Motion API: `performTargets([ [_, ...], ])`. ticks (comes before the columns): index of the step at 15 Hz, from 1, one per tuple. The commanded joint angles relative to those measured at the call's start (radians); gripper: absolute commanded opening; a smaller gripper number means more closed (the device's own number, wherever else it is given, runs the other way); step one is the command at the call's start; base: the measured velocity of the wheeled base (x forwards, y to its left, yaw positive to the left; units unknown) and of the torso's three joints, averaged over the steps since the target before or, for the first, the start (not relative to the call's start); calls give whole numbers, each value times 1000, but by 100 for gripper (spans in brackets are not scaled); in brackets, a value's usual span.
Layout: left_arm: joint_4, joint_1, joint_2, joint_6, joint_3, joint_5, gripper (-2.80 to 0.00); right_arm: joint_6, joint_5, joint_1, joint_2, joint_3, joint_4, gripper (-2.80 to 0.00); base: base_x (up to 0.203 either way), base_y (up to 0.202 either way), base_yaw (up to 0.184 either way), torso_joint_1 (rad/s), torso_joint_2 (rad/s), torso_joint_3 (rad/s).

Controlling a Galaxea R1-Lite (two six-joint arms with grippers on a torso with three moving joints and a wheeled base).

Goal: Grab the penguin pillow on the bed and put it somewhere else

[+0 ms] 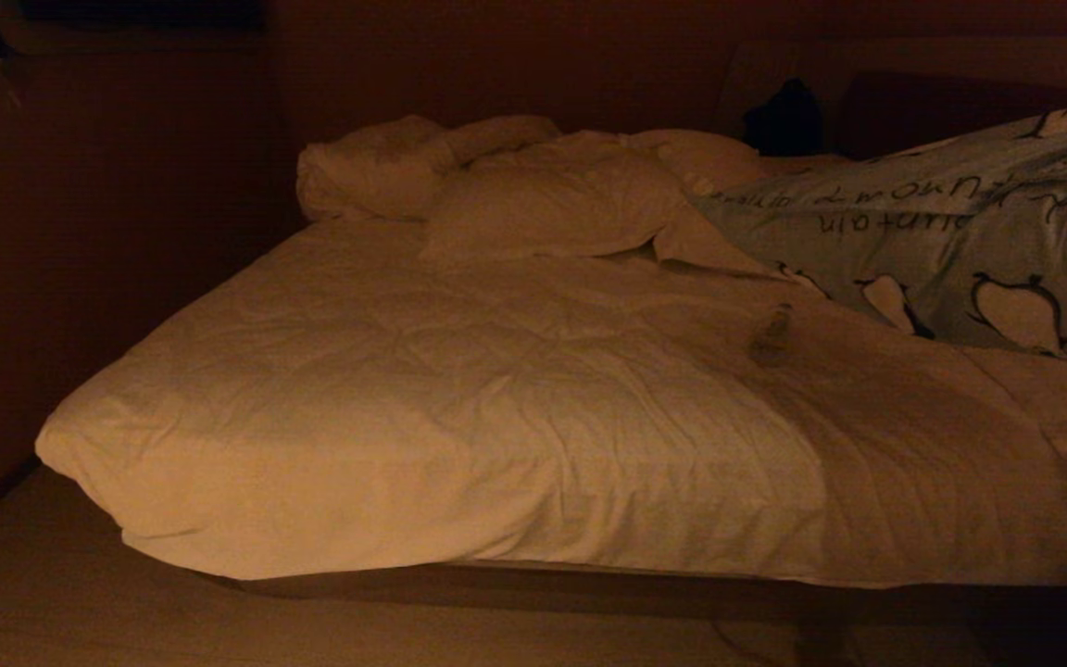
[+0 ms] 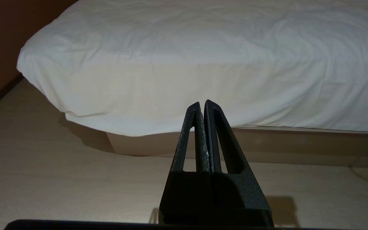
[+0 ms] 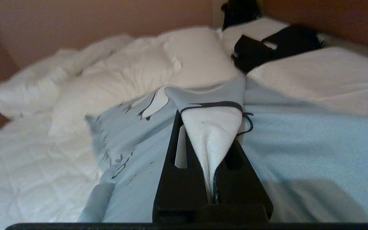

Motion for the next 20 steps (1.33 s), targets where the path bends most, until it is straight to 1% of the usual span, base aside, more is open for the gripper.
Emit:
performTargets([
  [1,0,0,0,0,0,0,-280,2,1,1,1,0,0,-280,0,0,0,0,0,0],
  [6,0,1,0,-1,0,0,-280,-5,-1,1,1,0,1,-280,0,0,0,0,0,0],
  [9,0,1,0,-1,0,0,-280,-67,-11,1,-1,9,9,-280,0,0,0,0,0,0],
  [11,0,1,-1,-1,0,0,-280,-101,-34,2,-11,24,12,-280,0,0,0,0,0,0],
  [12,0,0,0,-1,0,0,-280,-104,-57,2,-13,29,12,-280,0,0,0,0,0,0],
  [14,0,1,0,0,0,0,-280,-108,-165,1,-21,28,25,-280,0,0,0,0,0,0],
  [15,0,0,0,-1,0,0,-280,-108,-219,1,-26,27,57,-280,0,0,0,0,0,0],
  [17,0,0,0,0,0,0,-280,-106,-280,-3,-37,22,115,-280,0,0,0,0,0,0],
  [19,0,1,0,-1,0,0,-280,-109,-355,-27,-49,19,158,-280,0,0,0,0,0,0],
  [20,0,0,-1,-1,0,0,-280,-111,-394,-58,-56,20,175,-280,0,0,0,0,0,0],
])
